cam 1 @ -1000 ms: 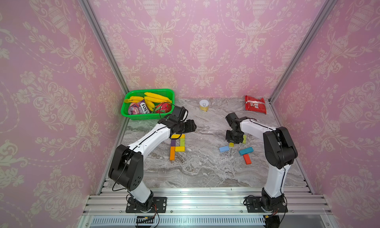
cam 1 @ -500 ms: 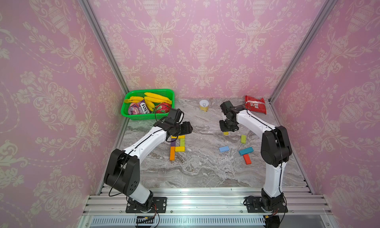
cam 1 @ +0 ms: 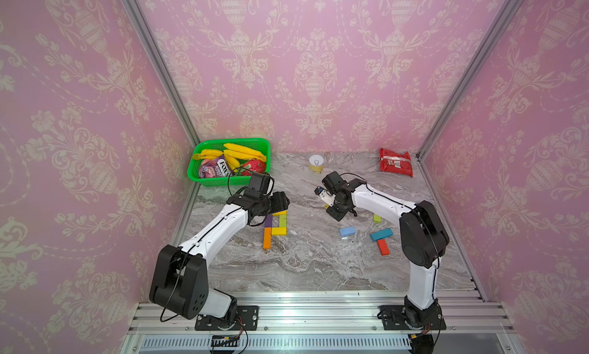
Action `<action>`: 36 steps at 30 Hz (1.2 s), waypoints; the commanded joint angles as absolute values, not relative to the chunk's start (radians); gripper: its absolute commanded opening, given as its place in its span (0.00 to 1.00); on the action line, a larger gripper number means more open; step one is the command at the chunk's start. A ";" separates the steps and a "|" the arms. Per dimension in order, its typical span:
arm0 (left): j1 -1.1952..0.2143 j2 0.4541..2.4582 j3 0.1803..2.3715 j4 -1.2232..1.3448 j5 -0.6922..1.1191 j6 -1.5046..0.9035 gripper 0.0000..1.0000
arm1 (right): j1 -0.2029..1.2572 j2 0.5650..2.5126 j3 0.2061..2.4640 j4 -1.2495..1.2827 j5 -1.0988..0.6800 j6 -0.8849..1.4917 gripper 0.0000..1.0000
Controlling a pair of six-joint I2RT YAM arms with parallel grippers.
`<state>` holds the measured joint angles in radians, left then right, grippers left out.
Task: Assemble the letter p with building blocks
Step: Pick up the building block from the center of the board, then place the building block at the center of the board.
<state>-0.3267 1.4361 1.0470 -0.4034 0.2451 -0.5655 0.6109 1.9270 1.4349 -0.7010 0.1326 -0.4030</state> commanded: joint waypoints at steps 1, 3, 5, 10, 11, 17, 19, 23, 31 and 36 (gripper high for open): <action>-0.304 1.398 1.018 -0.392 0.243 -0.553 0.68 | 0.597 1.819 1.348 -0.515 0.027 -0.677 0.11; -0.294 1.386 1.005 -0.388 0.248 -0.554 0.68 | 0.592 1.782 1.309 -0.442 -0.042 -0.738 0.11; -0.286 1.375 0.994 -0.388 0.251 -0.553 0.68 | 0.575 1.779 1.321 -0.434 -0.108 -0.772 0.11; -0.268 1.355 0.969 -0.387 0.258 -0.550 0.68 | 0.557 1.939 1.578 -0.766 -0.152 -0.919 0.11; -0.265 1.351 0.966 -0.386 0.259 -0.550 0.68 | 0.553 1.962 1.615 -0.801 -0.153 -0.939 0.11; -0.246 1.329 0.942 -0.380 0.260 -0.551 0.68 | 0.516 1.975 1.652 -0.806 -0.231 -1.125 0.11; -0.243 1.324 0.936 -0.380 0.260 -0.554 0.68 | 0.501 1.993 1.684 -0.838 -0.270 -1.168 0.11; -0.242 1.324 0.931 -0.377 0.267 -0.558 0.68 | 0.490 2.055 1.743 -0.891 -0.287 -1.187 0.11; -0.242 1.326 0.945 -0.387 0.267 -0.558 0.68 | 0.482 2.134 1.793 -0.963 -0.206 -1.229 0.11; -0.241 1.338 0.957 -0.385 0.279 -0.570 0.68 | 0.483 2.150 1.767 -0.950 -0.175 -1.212 0.11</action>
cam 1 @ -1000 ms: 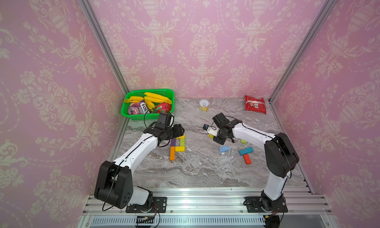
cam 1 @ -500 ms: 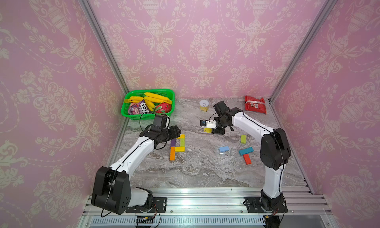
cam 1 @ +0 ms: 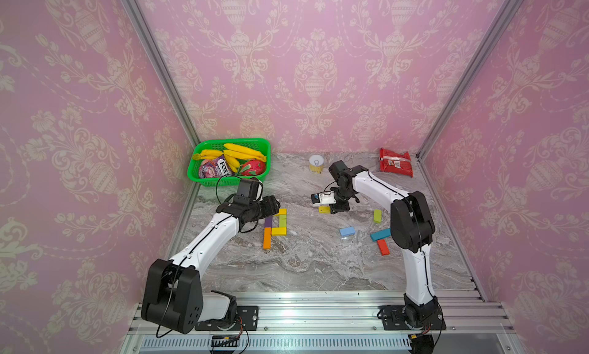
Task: Assemble the letter p with building blocks
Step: Place the building block at the center of the board.
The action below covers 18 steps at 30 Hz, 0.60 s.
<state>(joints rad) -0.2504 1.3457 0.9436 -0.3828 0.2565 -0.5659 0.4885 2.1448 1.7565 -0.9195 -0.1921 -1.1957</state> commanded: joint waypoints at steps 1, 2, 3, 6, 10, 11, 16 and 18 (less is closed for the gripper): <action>-0.242 1.339 0.958 -0.384 0.280 -0.573 0.68 | 0.482 2.152 1.759 -0.938 -0.166 -1.203 0.11; -0.241 1.339 0.959 -0.385 0.281 -0.573 0.68 | 0.482 2.155 1.752 -0.928 -0.159 -1.201 0.11; -0.241 1.338 0.960 -0.386 0.281 -0.573 0.69 | 0.483 2.158 1.747 -0.919 -0.149 -1.200 0.11; -0.241 1.338 0.963 -0.393 0.277 -0.569 0.69 | 0.480 2.172 1.743 -0.903 -0.120 -1.199 0.10; -0.242 1.333 0.959 -0.400 0.273 -0.567 0.69 | 0.475 2.197 1.765 -0.919 -0.113 -1.201 0.10; -0.242 1.330 0.957 -0.399 0.271 -0.566 0.69 | 0.475 2.201 1.771 -0.919 -0.118 -1.197 0.10; -0.241 1.330 0.954 -0.397 0.268 -0.569 0.69 | 0.474 2.225 1.787 -0.922 -0.131 -1.164 0.12; -0.241 1.331 0.956 -0.400 0.268 -0.566 0.69 | 0.475 2.229 1.778 -0.916 -0.129 -1.168 0.13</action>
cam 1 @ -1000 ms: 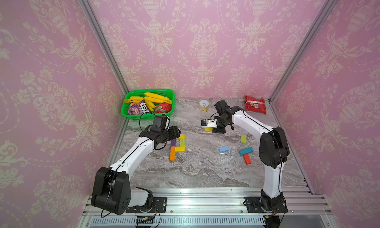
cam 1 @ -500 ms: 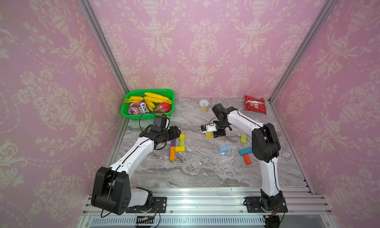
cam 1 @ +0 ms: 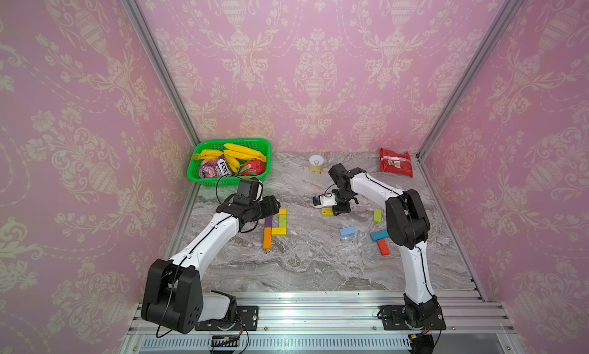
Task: Assemble the letter p with building blocks
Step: Place the building block at the center of the board.
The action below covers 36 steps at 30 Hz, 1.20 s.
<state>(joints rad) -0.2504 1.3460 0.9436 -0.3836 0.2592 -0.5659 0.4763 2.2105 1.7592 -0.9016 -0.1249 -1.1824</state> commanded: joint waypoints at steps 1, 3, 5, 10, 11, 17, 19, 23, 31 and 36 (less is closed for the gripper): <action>-0.241 1.330 0.957 -0.403 0.268 -0.563 0.68 | 0.476 2.229 1.775 -0.914 -0.128 -1.170 0.14; -0.241 1.334 0.957 -0.405 0.265 -0.560 0.69 | 0.474 2.234 1.774 -0.908 -0.122 -1.166 0.15; -0.242 1.333 0.956 -0.405 0.264 -0.560 0.69 | 0.475 2.238 1.778 -0.917 -0.115 -1.171 0.18; -0.242 1.334 0.957 -0.406 0.262 -0.564 0.69 | 0.474 2.231 1.771 -0.905 -0.109 -1.166 0.32; -0.242 1.333 0.956 -0.406 0.261 -0.564 0.69 | 0.475 2.224 1.767 -0.896 -0.110 -1.166 0.38; -0.242 1.338 0.959 -0.407 0.259 -0.563 0.69 | 0.458 2.119 1.693 -0.806 -0.197 -1.147 0.82; -0.241 1.341 0.959 -0.407 0.260 -0.562 0.69 | 0.449 2.082 1.687 -0.800 -0.231 -1.127 0.83; -0.241 1.349 0.965 -0.405 0.261 -0.562 0.69 | 0.419 1.951 1.641 -0.740 -0.304 -1.058 0.84; -0.241 1.375 0.971 -0.388 0.274 -0.571 0.69 | 0.411 1.887 1.817 -0.698 -0.145 -0.228 1.00; -0.241 1.388 0.979 -0.371 0.299 -0.587 0.69 | 0.410 1.966 1.862 -0.728 -0.399 0.050 1.00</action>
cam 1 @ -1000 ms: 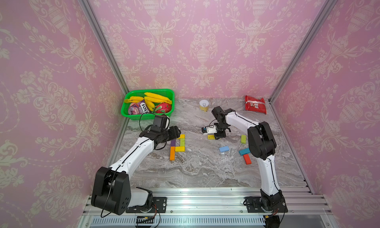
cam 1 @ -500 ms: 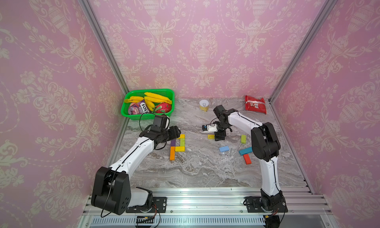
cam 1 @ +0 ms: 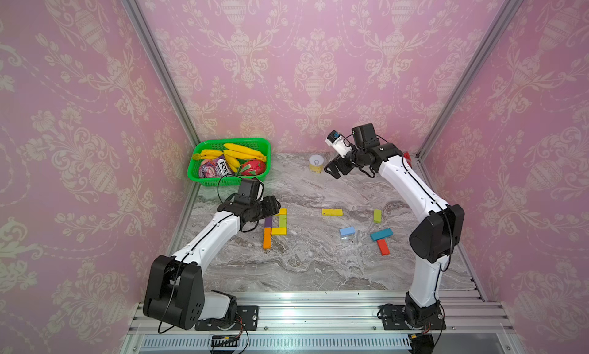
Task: Assemble the letter p with building blocks
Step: Place the building block at the center of the board, then pick up the building block from the center of the board.
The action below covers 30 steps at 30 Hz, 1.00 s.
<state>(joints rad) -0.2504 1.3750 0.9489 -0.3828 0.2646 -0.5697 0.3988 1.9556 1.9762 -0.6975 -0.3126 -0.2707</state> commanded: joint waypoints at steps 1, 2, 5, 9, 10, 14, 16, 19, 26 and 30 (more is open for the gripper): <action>-0.242 1.389 0.982 -0.374 0.301 -0.588 0.69 | 0.422 1.930 1.794 -0.662 -0.371 0.074 1.00; -0.243 1.387 0.983 -0.376 0.300 -0.588 0.69 | 0.442 1.895 1.724 -0.606 -0.291 0.119 1.00; -0.242 1.372 0.975 -0.382 0.291 -0.587 0.69 | 0.458 1.857 1.661 -0.631 -0.117 0.213 1.00; -0.248 1.379 0.974 -0.373 0.310 -0.590 0.68 | 0.470 1.827 1.598 -0.774 0.166 0.345 1.00; -0.254 1.382 0.979 -0.373 0.314 -0.588 0.68 | 0.460 1.804 1.555 -0.774 0.181 0.384 1.00; -0.282 1.401 1.001 -0.371 0.331 -0.581 0.68 | 0.419 1.726 1.399 -0.758 0.211 0.487 0.99; -0.305 1.413 1.011 -0.370 0.342 -0.580 0.68 | 0.397 1.704 1.345 -0.758 0.215 0.518 0.97; -0.348 1.437 1.023 -0.370 0.352 -0.581 0.68 | 0.378 1.676 1.279 -0.759 0.244 0.543 0.96; -0.440 1.515 1.054 -0.338 0.407 -0.598 0.66 | 0.270 1.648 1.159 -0.690 0.171 0.568 0.92; -0.482 1.592 1.091 -0.290 0.505 -0.615 0.65 | 0.220 1.673 1.146 -0.657 0.126 0.543 0.88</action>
<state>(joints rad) -0.4595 1.5497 1.0538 -0.3405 0.4023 -0.5865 0.2382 1.6722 1.1545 -0.6964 0.1623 0.5354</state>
